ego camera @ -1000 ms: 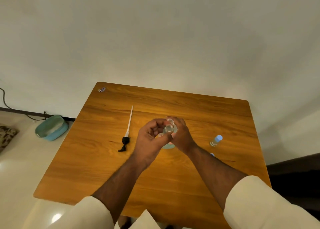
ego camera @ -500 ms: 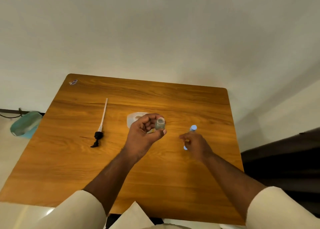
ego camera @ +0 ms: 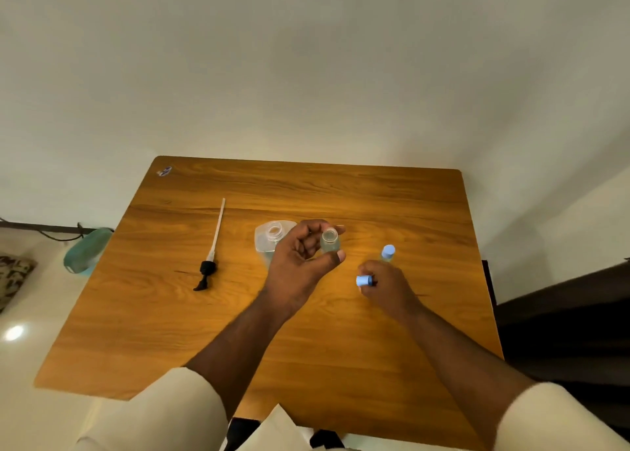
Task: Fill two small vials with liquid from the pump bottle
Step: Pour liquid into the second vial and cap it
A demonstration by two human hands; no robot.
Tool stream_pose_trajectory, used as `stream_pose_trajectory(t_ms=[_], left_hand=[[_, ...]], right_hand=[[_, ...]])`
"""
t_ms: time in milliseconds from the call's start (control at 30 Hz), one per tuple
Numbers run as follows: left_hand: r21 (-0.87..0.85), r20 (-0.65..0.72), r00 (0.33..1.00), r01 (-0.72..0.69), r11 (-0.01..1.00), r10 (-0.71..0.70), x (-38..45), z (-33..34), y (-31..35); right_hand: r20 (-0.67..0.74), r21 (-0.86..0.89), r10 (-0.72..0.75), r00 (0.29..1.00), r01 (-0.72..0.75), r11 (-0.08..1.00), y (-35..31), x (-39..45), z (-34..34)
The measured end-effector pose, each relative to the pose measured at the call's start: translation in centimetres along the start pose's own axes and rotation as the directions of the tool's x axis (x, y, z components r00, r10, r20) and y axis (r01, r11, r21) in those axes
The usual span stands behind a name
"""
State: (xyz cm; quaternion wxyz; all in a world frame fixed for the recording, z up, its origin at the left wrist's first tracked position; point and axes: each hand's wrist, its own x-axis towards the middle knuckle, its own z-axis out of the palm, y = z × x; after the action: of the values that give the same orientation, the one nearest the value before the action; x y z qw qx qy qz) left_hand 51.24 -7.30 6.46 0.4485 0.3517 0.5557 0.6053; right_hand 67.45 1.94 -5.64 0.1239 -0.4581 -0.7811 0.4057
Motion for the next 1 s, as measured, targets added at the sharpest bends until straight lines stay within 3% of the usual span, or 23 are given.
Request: stream_pose_trajectory(t_ms=[67, 133, 267, 367, 467, 767, 1000], left_hand=[[-0.009, -0.007, 1.0, -0.01, 1.0, 0.01, -0.3, -0.1, 0.5], [-0.023, -0.011, 1.0, -0.007, 1.0, 0.006, -0.5, -0.1, 1.1], [-0.012, -0.023, 1.0, -0.002, 1.0, 0.001, -1.0, 0.0, 2.2], [-0.002, -0.012, 1.0, -0.009, 1.0, 0.009, -1.1, 0.5, 2.8], [-0.002, 0.024, 0.999, -0.036, 0.999, 0.036, -1.0, 1.3, 3.3], [0.047, 0.121, 0.986, -0.122, 0.991, 0.116, -1.0, 2.6, 4.9], [0.031, 0.115, 0.985, -0.136, 0.99, 0.132, -1.0, 3.6, 5.3]], right_hand=[[-0.11, 0.245, 0.082, 0.991, -0.053, 0.968, -3.5, -0.5, -2.1], [-0.163, 0.397, 0.082, 0.983, -0.01, 0.918, -6.7, -1.0, -5.0], [-0.17, 0.484, -0.106, 0.98, 0.177, 0.857, -13.0, -2.7, -10.2], [-0.164, 0.423, -0.268, 0.949, 0.313, 0.85, -16.2, -3.6, -12.3], [-0.143, 0.281, -0.334, 0.932, 0.362, 0.889, -17.7, -3.8, -13.5], [-0.016, 0.108, -0.335, 0.942, 0.335, 0.936, -18.6, -4.9, -16.5], [-0.027, -0.256, -0.343, 0.939, 0.325, 0.91, -20.2, -4.6, -17.5]])
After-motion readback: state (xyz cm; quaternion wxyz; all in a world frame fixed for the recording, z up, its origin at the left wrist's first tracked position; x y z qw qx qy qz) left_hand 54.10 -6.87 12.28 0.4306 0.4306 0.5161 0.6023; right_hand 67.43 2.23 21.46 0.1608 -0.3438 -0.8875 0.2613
